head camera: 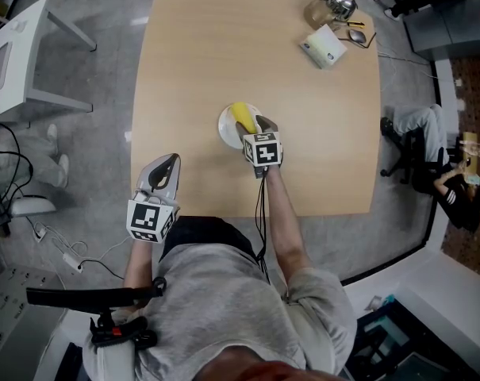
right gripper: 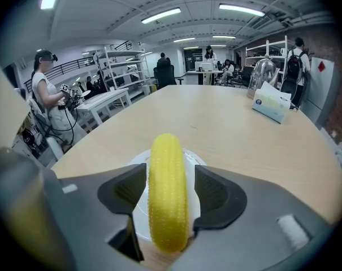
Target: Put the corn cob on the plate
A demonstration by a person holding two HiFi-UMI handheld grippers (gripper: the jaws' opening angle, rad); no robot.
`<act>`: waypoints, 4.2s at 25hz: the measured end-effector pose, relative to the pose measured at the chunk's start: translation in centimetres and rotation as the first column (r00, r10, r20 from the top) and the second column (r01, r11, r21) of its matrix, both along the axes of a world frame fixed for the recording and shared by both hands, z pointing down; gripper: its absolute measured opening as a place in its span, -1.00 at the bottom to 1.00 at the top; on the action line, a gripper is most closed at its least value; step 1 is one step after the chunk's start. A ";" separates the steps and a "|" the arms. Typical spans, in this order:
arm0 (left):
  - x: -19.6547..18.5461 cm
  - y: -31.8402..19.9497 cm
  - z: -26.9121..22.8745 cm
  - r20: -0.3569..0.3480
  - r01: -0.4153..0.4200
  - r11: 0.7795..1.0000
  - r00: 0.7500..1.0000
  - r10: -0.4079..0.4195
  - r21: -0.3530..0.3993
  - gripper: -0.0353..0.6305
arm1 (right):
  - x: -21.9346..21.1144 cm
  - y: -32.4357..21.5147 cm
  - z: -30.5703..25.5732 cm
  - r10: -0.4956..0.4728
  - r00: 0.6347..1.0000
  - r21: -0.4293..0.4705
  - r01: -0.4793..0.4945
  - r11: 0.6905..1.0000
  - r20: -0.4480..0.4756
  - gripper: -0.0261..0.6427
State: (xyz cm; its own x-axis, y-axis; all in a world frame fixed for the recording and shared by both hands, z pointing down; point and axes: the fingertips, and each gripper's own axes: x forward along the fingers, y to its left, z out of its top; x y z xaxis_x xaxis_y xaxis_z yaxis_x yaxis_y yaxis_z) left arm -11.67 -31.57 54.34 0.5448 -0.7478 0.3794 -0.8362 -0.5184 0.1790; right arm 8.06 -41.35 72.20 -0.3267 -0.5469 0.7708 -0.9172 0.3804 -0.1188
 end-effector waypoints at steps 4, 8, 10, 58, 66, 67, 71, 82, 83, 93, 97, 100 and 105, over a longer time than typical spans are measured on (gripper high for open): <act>-0.2 0.5 -0.4 0.001 0.003 1.000 1.000 -0.003 0.010 -0.83 | 0.0 0.2 -0.5 0.003 1.000 0.009 -0.003 1.000 0.002 -0.11; -0.3 1.0 -0.9 0.000 0.002 1.000 1.000 -0.002 0.022 -0.83 | -0.1 0.4 -1.4 0.005 1.000 0.023 -0.005 1.000 0.006 -0.11; -0.2 1.3 -1.2 0.000 0.002 1.000 1.000 -0.002 0.027 -0.83 | -0.1 0.6 -1.8 0.003 1.000 0.029 -0.003 1.000 0.007 -0.12; 2.2 11.3 -9.7 0.013 -0.007 0.973 1.000 0.004 0.232 -0.83 | 2.3 13.5 -21.6 0.053 0.979 0.451 -0.139 0.881 0.198 -0.88; 1.6 12.4 -10.0 0.018 0.010 0.966 1.000 -0.015 0.259 -0.83 | 2.8 16.4 -24.6 0.043 0.973 0.529 -0.161 0.833 0.228 -0.90; 1.5 12.4 -10.1 0.018 0.012 0.965 1.000 -0.017 0.261 -0.83 | 2.8 16.6 -24.8 0.042 0.972 0.535 -0.162 0.829 0.229 -0.90; 1.1 13.1 -10.6 0.018 0.021 0.963 0.999 -0.026 0.269 -0.83 | 2.7 18.1 -26.0 0.030 0.969 0.556 -0.166 0.815 0.245 -0.90; 0.3 15.3 -11.6 0.033 0.029 0.953 0.999 -0.041 0.300 -0.83 | 1.3 22.6 -27.8 -0.013 0.962 0.621 -0.166 0.766 0.274 -0.91; 0.3 15.5 -11.6 0.034 0.029 0.953 0.999 -0.041 0.301 -0.83 | 1.2 23.0 -27.6 -0.015 0.961 0.620 -0.166 0.767 0.276 -0.91; 0.8 17.3 -11.6 0.038 0.043 0.951 0.998 -0.057 0.307 -0.83 | 2.1 26.3 -27.5 -0.042 0.956 0.625 -0.156 0.765 0.290 -0.91; 0.8 17.7 -11.3 0.043 0.053 0.950 0.997 -0.069 0.306 -0.83 | 2.9 27.3 -27.3 -0.047 0.962 0.636 -0.142 0.759 0.271 -0.91; 0.4 17.7 -11.2 0.042 0.061 0.949 0.996 -0.077 0.309 -0.83 | 2.9 27.5 -27.1 -0.044 0.960 0.633 -0.147 0.760 0.275 -0.91; 0.2 17.6 -11.4 0.046 0.064 0.947 0.996 -0.082 0.316 -0.83 | 2.6 27.4 -26.8 -0.042 0.956 0.621 -0.155 0.768 0.290 -0.91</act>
